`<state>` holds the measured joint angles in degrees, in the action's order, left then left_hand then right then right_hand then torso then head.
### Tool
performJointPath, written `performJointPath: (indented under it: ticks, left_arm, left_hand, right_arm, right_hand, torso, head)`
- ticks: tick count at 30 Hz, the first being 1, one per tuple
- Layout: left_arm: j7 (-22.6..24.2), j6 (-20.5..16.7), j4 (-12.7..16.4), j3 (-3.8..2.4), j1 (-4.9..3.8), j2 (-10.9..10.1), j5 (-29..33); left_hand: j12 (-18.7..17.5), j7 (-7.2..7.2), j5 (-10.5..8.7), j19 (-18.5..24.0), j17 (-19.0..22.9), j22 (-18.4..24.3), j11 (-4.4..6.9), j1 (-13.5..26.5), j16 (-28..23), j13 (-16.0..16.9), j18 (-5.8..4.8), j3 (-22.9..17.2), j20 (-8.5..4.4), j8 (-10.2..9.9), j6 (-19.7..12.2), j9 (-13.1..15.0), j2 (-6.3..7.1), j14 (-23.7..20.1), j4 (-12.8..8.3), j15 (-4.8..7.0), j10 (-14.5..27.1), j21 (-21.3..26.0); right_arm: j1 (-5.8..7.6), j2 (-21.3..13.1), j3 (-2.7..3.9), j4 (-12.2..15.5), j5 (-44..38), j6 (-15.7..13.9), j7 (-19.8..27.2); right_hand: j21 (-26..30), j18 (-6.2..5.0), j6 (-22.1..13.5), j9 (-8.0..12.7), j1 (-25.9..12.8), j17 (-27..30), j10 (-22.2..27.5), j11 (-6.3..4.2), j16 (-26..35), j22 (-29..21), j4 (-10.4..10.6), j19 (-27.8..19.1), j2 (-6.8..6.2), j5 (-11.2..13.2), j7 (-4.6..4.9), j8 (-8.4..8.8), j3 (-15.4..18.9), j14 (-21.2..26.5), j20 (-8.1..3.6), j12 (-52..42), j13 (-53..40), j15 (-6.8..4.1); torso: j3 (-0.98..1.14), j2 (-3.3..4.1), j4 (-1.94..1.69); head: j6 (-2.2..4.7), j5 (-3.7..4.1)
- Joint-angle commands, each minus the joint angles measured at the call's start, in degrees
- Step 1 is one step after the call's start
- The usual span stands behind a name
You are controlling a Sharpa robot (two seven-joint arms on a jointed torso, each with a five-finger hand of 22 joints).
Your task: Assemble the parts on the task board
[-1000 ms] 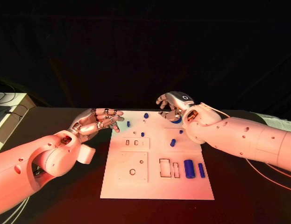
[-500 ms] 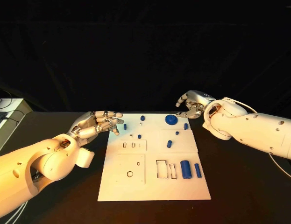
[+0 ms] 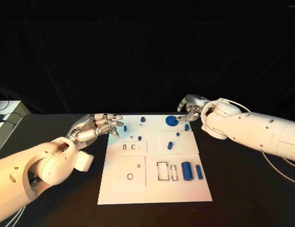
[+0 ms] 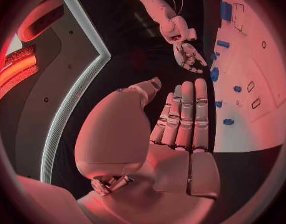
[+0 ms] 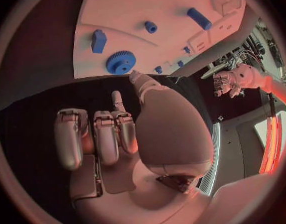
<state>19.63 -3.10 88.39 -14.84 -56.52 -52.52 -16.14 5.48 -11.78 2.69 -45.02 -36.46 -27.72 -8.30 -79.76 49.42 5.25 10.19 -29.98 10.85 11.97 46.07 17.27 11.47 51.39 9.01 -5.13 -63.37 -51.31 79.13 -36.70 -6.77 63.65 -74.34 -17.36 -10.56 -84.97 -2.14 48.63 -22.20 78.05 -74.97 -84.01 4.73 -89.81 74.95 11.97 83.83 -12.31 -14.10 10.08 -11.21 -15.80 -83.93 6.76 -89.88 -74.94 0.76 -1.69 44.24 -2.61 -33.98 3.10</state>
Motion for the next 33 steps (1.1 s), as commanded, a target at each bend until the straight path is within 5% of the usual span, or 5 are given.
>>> performJointPath:
  ticks: [1,15,33]
  left_arm:
    - [0.6,1.2,0.1,-0.05,0.03,0.1,0.3]
    - [0.0,1.1,-0.1,-0.05,0.03,0.3,0.2]
    - [-0.3,0.9,-0.2,-0.06,0.04,0.4,0.1]
  left_hand:
    - [-0.2,-0.24,0.18,0.2,0.0,0.0,-0.20,0.5,-0.1,0.1,0.27,0.0,0.03,-0.1,0.0,0.0,-0.22,0.2,-0.4,0.09,0.4,0.0]
    - [-0.2,-0.39,0.18,0.0,0.1,0.0,-0.29,0.6,0.0,0.1,0.29,0.0,0.03,0.0,0.2,0.1,-0.40,0.5,-0.4,0.07,0.4,-0.1]
    - [-0.2,-0.44,0.19,-0.1,0.1,0.0,-0.31,0.5,0.1,0.1,0.30,0.0,0.03,0.0,0.2,0.1,-0.45,0.7,-0.5,0.07,0.5,-0.2]
  right_arm:
    - [-0.30,0.8,-0.08,-1.0,-0.1,2.0,-1.2]
    - [-1.20,3.0,-0.16,-3.2,-0.1,1.7,-1.3]
    - [-1.24,4.2,-0.15,-4.3,0.4,1.3,-1.1]
  right_hand:
    - [-0.4,0.70,-0.5,0.1,0.7,-15.0,-6.0,0.62,-0.2,9.7,0.2,2.9,-0.05,-0.2,0.10,0.37,0.2,-6.1,0.17,-0.1,-15.1,0.35]
    - [-0.6,0.77,-0.9,0.1,0.6,-15.0,-6.0,0.81,-0.2,10.0,0.7,3.1,0.28,-0.3,0.27,0.33,0.5,-6.1,0.37,-0.1,-15.1,0.54]
    - [-0.6,0.76,-0.7,0.1,0.8,-15.0,-6.0,0.85,-0.2,10.0,0.9,3.0,0.75,-0.4,0.28,0.14,0.3,-6.1,0.47,-0.1,-15.1,0.62]
  torso:
    - [-0.12,0.12,-0.18]
    - [-0.08,0.92,-0.57]
    - [-0.01,0.99,-0.44]
  head:
    - [-0.17,0.12]
    - [-0.07,0.30]
    - [-0.23,0.08]
